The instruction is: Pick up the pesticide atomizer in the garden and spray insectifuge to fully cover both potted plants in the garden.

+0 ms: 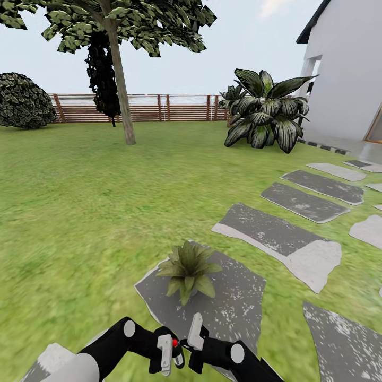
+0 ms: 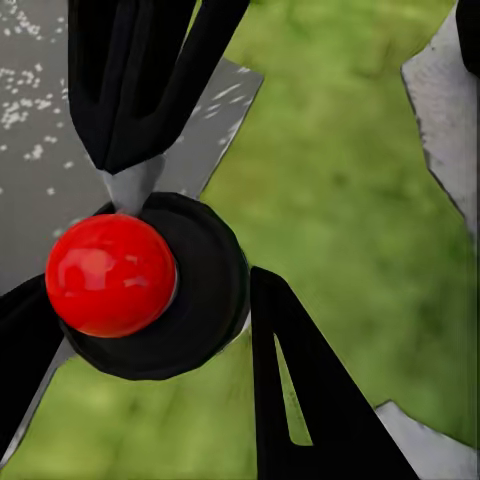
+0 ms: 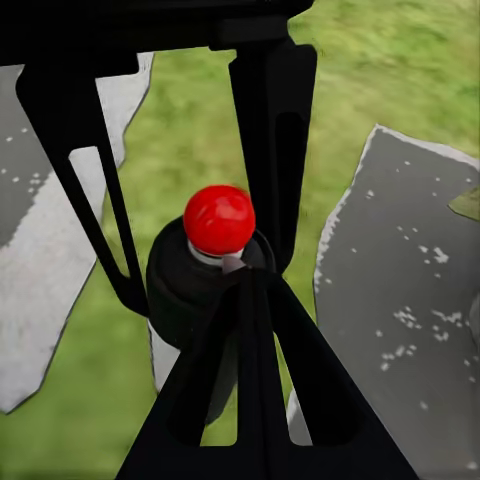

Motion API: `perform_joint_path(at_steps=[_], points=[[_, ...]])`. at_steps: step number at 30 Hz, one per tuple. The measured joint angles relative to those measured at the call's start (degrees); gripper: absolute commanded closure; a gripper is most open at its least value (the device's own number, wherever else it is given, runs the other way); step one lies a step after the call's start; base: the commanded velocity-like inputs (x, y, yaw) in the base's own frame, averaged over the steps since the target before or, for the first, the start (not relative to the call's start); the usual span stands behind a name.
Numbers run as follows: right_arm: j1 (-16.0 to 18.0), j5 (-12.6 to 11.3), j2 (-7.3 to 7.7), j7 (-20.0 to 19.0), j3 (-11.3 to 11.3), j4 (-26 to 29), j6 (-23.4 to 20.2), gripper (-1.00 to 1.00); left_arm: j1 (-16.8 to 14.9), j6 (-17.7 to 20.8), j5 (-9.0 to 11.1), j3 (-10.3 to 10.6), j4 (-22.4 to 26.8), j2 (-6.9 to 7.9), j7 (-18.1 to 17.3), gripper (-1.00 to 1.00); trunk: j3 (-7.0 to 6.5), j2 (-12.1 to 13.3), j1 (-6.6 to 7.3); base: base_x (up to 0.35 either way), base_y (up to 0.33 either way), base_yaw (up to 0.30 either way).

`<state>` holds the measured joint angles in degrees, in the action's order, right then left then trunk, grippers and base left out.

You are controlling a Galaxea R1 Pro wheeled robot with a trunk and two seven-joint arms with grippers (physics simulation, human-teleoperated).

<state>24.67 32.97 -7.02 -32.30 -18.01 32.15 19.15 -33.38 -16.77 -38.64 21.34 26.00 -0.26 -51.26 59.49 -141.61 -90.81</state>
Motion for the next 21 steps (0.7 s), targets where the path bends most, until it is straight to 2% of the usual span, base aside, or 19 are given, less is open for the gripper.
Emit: perform_joint_path(at_steps=[15,21], points=[[0.0,0.1,0.00,0.0,0.0,0.0,0.0,1.00,-0.1,0.0,0.1,0.0,-0.2,-0.62,-0.1,1.00,0.00,0.0,0.00,0.000,0.000,0.000],[0.0,0.1,0.00,0.0,0.0,0.0,0.0,1.00,-0.5,0.2,-0.1,-0.3,-0.8,0.25,-0.1,1.00,0.00,0.0,0.00,0.000,0.000,0.000]])
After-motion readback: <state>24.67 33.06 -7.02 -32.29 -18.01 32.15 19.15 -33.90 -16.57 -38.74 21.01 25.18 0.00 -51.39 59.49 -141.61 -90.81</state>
